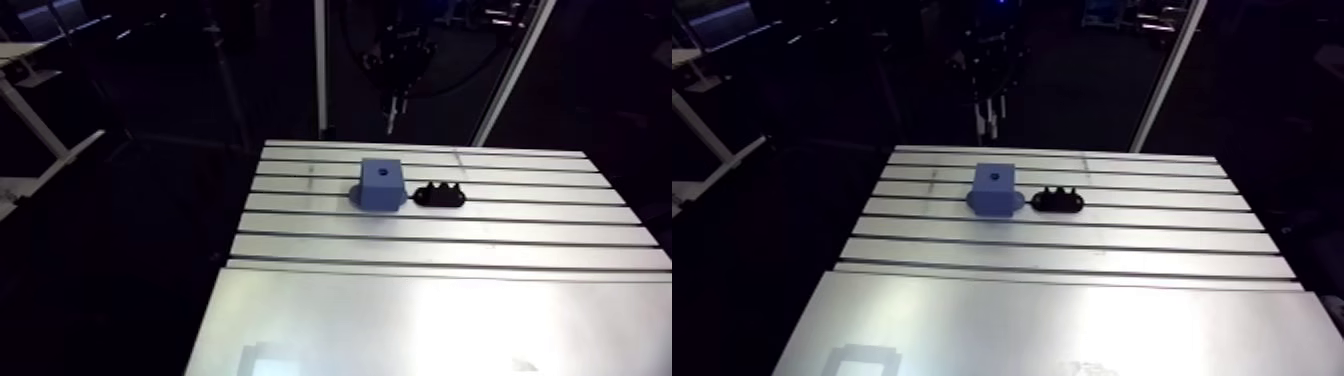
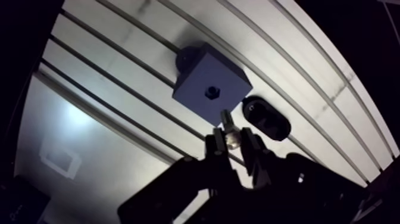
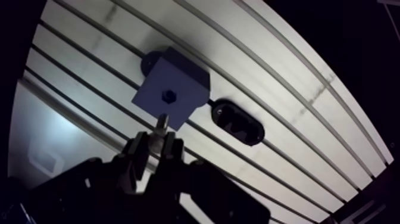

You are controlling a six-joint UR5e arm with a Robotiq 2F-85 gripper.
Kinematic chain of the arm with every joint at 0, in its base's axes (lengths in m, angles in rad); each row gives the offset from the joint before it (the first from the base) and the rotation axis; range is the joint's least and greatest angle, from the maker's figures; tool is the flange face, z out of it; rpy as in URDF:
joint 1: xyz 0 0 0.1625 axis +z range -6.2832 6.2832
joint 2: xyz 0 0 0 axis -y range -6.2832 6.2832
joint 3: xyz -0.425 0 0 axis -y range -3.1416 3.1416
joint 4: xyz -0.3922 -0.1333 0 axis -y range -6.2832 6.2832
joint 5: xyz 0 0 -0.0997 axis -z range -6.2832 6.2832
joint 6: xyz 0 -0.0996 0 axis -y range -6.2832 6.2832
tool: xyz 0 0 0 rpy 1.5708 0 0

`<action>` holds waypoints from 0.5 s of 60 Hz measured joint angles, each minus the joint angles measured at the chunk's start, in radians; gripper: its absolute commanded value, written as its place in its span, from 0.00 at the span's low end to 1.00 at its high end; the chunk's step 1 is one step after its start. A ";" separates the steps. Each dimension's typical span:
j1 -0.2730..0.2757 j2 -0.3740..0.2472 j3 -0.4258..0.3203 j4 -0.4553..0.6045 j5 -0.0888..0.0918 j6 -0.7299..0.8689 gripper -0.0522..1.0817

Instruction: Pick up the M10 bolt and insert it into the hex recess until seated.

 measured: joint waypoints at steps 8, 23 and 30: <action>0.002 0.003 0.002 0.026 -0.006 0.001 0.99; 0.003 0.011 0.022 0.030 -0.011 0.002 1.00; 0.003 0.018 0.035 0.008 -0.012 0.002 1.00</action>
